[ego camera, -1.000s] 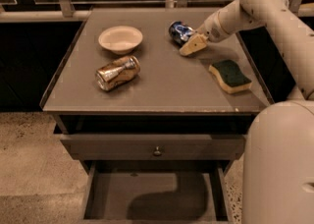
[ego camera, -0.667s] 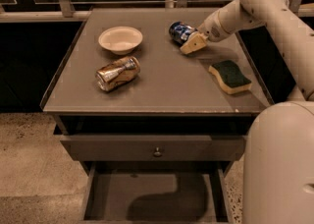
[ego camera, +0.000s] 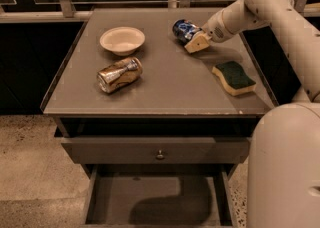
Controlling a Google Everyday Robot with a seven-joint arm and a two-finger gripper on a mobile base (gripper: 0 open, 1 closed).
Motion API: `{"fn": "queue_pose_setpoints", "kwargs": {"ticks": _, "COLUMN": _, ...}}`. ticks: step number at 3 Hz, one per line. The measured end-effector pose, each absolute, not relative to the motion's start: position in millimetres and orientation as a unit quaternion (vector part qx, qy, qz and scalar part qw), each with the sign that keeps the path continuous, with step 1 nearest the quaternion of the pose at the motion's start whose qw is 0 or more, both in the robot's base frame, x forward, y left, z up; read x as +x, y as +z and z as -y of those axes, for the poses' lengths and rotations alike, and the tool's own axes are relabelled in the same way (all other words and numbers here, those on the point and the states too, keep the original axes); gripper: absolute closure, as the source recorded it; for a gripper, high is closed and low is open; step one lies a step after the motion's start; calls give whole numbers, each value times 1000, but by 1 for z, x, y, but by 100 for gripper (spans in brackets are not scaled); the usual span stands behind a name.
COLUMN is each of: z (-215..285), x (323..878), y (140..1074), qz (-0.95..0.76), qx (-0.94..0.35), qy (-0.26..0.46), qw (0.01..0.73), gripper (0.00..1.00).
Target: Place pepsi can into middle drawer
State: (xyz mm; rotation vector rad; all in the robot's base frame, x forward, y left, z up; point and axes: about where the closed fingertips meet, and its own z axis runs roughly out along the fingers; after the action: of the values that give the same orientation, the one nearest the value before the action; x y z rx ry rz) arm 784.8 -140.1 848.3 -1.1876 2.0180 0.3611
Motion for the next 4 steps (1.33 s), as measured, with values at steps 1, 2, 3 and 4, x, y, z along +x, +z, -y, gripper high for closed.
{"fn": "queue_pose_setpoints", "kwargs": {"ticks": 1, "z": 137, "x": 762, "y": 858, "qz": -767, "qx": -498, "qy": 165, "qw": 370, "gripper": 100}}
{"fn": "queue_pose_setpoints", "kwargs": {"ticks": 2, "z": 151, "x": 705, "y": 884, "qz": -752, "qx": -538, "qy": 184, "qw": 334, "gripper": 100}}
{"fn": "queue_pose_setpoints", "kwargs": {"ticks": 3, "z": 162, "x": 645, "y": 913, "qz": -743, "qx": -553, "qy": 212, "qw": 313, "gripper": 100}}
{"fn": "queue_pose_setpoints", "kwargs": {"ticks": 4, "z": 166, "x": 589, "y": 936, "qz": -733, "qx": -555, "qy": 227, "qw": 323, "gripper": 100}}
